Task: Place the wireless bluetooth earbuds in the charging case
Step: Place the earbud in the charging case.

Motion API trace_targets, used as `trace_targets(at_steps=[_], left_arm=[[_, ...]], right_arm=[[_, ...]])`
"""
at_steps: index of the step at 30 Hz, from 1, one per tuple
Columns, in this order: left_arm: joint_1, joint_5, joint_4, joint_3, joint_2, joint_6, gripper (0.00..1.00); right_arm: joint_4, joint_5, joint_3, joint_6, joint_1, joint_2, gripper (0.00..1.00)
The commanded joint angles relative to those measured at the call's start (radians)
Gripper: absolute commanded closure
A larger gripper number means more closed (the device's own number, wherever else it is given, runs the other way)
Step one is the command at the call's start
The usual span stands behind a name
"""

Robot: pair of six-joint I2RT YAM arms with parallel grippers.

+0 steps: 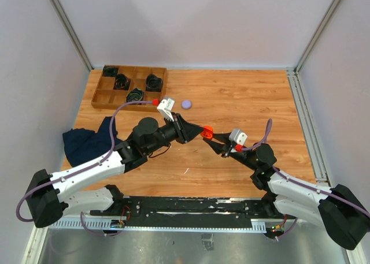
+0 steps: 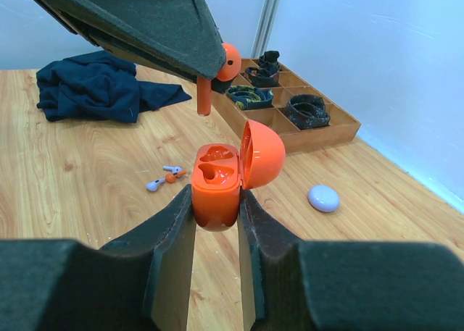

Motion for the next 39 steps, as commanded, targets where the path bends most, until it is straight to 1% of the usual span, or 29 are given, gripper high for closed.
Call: trace_targets(at_steps=[1,25,33,36,39], left_arm=[[-0.022,-0.019,0.076,-0.014,0.018,-0.039,0.82],[-0.054,-0.085,0.090,-0.031,0.081,-0.046,0.83],[-0.061,-0.125,0.087,-0.037,0.084,-0.039,0.75],[-0.065,-0.145,0.060,-0.021,0.089,-0.028,0.72],[-0.074,-0.172,0.024,0.000,0.093,-0.005,0.66]], right_arm=[[0.069,-0.013,-0.008,0.015,0.015,-0.003,0.90],[0.069,-0.015,-0.014,0.019,0.014,-0.030,0.90],[0.068,-0.012,-0.020,0.018,0.015,-0.039,0.90],[0.065,-0.010,-0.021,0.016,0.015,-0.043,0.90],[0.062,-0.010,-0.023,0.016,0.015,-0.048,0.90]])
